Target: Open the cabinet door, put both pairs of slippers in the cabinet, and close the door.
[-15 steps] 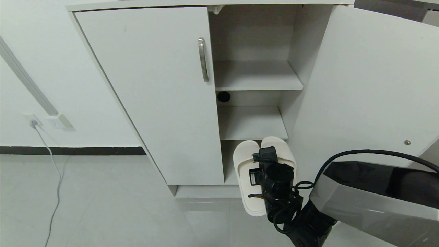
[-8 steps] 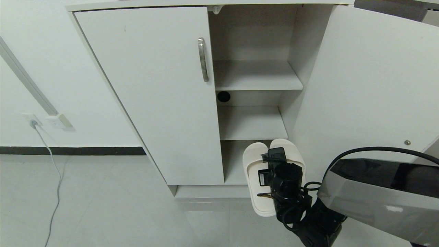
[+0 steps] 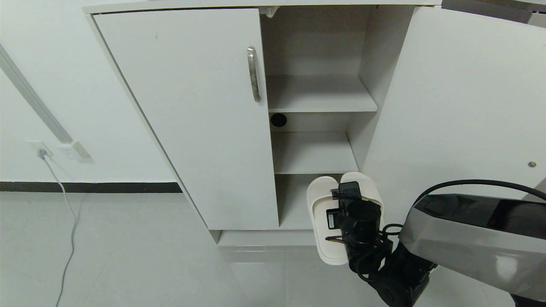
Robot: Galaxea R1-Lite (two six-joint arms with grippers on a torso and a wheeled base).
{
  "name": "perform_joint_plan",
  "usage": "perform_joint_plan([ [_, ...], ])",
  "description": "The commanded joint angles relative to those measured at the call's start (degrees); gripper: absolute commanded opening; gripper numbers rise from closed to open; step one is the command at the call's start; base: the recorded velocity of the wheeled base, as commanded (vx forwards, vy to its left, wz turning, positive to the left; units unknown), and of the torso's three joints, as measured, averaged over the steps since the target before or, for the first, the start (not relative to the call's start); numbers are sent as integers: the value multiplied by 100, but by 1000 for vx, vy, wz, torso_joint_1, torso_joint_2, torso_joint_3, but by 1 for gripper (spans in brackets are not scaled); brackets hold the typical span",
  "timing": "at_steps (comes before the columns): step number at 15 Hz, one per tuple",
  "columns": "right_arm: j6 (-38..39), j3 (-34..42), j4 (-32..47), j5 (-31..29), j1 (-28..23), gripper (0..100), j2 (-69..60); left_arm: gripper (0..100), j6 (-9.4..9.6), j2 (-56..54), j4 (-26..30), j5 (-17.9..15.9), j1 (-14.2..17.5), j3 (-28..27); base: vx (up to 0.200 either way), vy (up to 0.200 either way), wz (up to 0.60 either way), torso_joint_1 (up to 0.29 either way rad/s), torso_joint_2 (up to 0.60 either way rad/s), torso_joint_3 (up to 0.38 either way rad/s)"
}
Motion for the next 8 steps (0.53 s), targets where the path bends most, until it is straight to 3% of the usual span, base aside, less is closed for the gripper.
perform_joint_plan([
  [1, -4, 17, -10, -18, -52, 0, -4, 0, 0, 9, -9, 1, 1, 1, 0, 0, 0, 0, 0, 0],
  [8, -4, 17, -10, -18, -52, 0, -4, 0, 0, 0, -1, 1, 1, 1, 0, 0, 0, 0, 0, 0],
])
